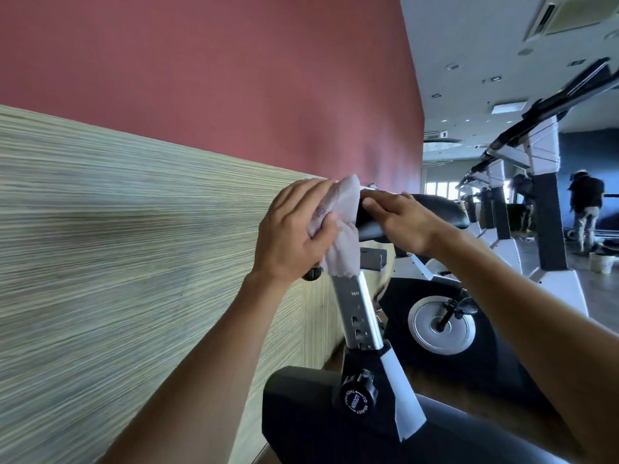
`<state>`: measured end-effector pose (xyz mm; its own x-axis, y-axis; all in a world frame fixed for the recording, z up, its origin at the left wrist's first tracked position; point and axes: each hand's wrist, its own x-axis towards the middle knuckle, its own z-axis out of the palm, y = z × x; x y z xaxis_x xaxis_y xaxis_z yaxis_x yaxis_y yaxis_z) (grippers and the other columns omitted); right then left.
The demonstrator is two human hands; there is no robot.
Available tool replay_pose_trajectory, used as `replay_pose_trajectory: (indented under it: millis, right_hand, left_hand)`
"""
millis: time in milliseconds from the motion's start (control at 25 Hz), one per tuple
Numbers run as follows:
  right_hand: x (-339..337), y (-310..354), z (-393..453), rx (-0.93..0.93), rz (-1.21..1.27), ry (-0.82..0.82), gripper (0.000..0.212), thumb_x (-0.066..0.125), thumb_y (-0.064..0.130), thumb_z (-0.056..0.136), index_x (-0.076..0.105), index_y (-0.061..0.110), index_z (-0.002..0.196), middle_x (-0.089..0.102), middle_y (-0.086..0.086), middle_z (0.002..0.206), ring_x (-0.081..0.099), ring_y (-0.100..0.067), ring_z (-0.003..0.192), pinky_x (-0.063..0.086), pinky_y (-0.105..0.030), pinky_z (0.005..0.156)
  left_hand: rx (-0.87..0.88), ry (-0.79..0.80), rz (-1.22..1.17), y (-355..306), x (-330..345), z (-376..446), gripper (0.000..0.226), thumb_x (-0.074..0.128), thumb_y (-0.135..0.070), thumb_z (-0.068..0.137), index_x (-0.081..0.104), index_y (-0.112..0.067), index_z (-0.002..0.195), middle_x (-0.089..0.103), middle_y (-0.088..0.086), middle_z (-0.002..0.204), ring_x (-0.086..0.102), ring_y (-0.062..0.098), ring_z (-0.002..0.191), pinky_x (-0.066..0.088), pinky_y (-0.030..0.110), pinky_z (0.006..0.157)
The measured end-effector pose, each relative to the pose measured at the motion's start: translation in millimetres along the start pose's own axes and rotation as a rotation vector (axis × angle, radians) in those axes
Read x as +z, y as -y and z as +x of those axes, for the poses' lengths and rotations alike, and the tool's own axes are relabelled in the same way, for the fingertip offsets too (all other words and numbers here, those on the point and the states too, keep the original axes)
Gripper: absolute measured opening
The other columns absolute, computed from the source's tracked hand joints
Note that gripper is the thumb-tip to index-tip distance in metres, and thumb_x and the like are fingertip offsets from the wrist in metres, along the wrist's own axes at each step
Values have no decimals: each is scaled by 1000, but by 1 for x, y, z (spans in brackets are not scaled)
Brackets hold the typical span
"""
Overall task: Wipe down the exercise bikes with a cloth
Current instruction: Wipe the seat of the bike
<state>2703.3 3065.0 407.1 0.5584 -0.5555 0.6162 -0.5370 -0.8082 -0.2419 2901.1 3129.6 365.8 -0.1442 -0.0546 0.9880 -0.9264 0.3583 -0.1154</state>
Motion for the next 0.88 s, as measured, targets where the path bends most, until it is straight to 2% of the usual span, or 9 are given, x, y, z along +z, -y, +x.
replay_pose_trajectory:
  millis: [120, 240, 320, 400, 520, 600, 680, 800, 880]
  right_hand:
    - [2, 0, -6, 39, 17, 21, 49, 31, 38, 110, 32, 28, 158, 27, 6, 165, 9, -10, 156, -6, -38, 126]
    - [5, 8, -10, 46, -17, 2, 49, 33, 31, 111, 27, 26, 159, 21, 3, 168, 5, -12, 156, -6, -37, 124]
    - [7, 10, -11, 47, -28, -22, 49, 34, 29, 111, 27, 25, 159, 22, 2, 168, 6, -14, 156, -4, -39, 124]
    - [10, 10, -12, 47, -28, -40, 49, 35, 28, 111, 27, 25, 159, 23, 3, 167, 7, -14, 156, -3, -40, 124]
    - [13, 8, -13, 28, -12, -77, 49, 35, 28, 110, 29, 26, 159, 25, 3, 167, 10, -13, 156, -2, -42, 124]
    - [12, 7, -15, 27, -14, -78, 50, 36, 26, 110, 29, 25, 159, 26, 2, 166, 10, -14, 156, -1, -41, 124]
    - [11, 11, -17, 35, -19, -64, 50, 36, 26, 110, 28, 24, 159, 24, 1, 167, 10, -14, 156, -2, -39, 124]
    - [11, 15, -17, 36, -41, -46, 50, 34, 29, 111, 26, 24, 160, 21, 2, 168, 8, -14, 156, -3, -38, 124]
    - [8, 13, -18, 44, -37, -36, 50, 32, 31, 111, 26, 24, 160, 21, 2, 168, 7, -14, 156, -3, -39, 125]
  left_hand:
    - [-171, 72, -55, 1, -8, 8, 49, 43, -35, 98, 62, -14, 138, 65, 0, 135, 58, 18, 123, 51, 40, 99]
    - [-315, 139, 5, -17, -18, 20, 47, 40, -39, 102, 51, -38, 147, 60, -13, 141, 55, 14, 126, 51, 36, 92]
    - [-336, 230, 111, -27, -21, 22, 48, 38, -35, 104, 45, -38, 152, 56, -11, 146, 48, 19, 134, 46, 41, 104]
    - [-360, 299, 276, -36, -13, 20, 58, 25, -46, 101, 44, -31, 154, 54, -1, 150, 39, 27, 143, 27, 47, 121]
    - [-321, 139, 340, -39, 4, 11, 69, 37, -66, 92, 57, -24, 142, 63, 3, 134, 52, 28, 129, 36, 45, 113]
    - [-309, -9, 177, -26, 7, 11, 55, 51, -56, 90, 65, -26, 134, 68, -3, 127, 59, 22, 119, 48, 41, 102]
    - [-426, -59, -30, -12, 4, 17, 47, 50, -52, 91, 68, -35, 130, 69, -14, 127, 62, 13, 117, 52, 38, 97]
    - [-655, -124, -156, -21, 7, 12, 50, 44, -53, 93, 62, -37, 136, 64, -16, 135, 59, 10, 122, 51, 38, 100]
    - [-496, -139, 4, -30, 7, -5, 52, 46, -48, 96, 57, -28, 143, 59, -4, 143, 54, 17, 131, 45, 40, 108]
